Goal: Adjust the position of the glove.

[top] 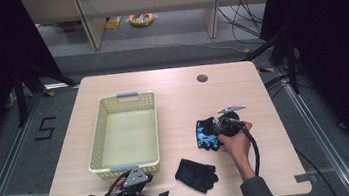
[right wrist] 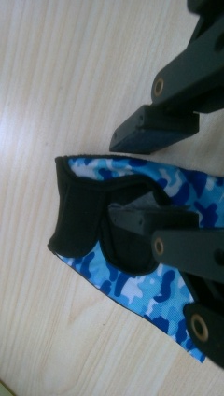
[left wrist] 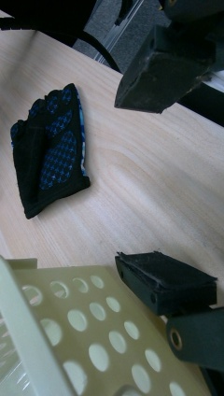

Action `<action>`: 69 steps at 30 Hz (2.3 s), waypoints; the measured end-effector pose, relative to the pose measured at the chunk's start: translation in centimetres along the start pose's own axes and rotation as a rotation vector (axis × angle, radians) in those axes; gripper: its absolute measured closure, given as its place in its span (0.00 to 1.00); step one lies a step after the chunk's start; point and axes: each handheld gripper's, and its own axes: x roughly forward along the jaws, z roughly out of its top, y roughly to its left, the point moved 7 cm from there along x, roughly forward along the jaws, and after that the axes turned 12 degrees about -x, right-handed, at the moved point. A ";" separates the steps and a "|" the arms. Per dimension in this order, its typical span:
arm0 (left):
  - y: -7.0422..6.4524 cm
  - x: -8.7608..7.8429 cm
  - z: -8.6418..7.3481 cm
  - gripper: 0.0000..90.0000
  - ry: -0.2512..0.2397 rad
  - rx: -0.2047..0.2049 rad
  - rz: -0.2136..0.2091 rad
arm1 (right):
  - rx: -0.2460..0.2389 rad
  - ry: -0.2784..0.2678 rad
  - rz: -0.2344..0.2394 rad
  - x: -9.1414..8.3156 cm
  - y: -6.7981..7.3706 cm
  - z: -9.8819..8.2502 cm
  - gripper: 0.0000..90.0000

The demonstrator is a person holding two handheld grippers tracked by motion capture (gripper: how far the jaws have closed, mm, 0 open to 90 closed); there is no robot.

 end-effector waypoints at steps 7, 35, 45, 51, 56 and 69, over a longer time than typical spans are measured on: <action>0.1 -0.2 -0.2 0.22 0.027 0.034 0.006 | -0.046 -0.010 0.013 0.2 -0.2 -0.2 0.95; 0.6 -0.9 0.6 0.22 -0.009 -0.003 0.005 | -0.440 -0.221 0.408 -10.2 6.4 1.5 0.97; 0.9 -0.8 0.5 0.22 0.003 -0.016 0.027 | -0.567 -0.153 0.579 -9.3 9.2 -0.7 0.97; 0.8 -0.9 0.5 0.22 0.002 -0.006 0.010 | -0.580 -0.130 0.631 -8.7 10.0 -1.4 0.97; 0.7 -0.7 0.4 0.22 0.005 -0.011 0.007 | -0.616 -0.084 0.656 -7.5 10.6 -1.8 0.96; 0.6 -0.6 0.2 0.22 0.014 -0.011 0.001 | -0.652 -0.028 0.599 -4.6 10.5 -2.5 0.86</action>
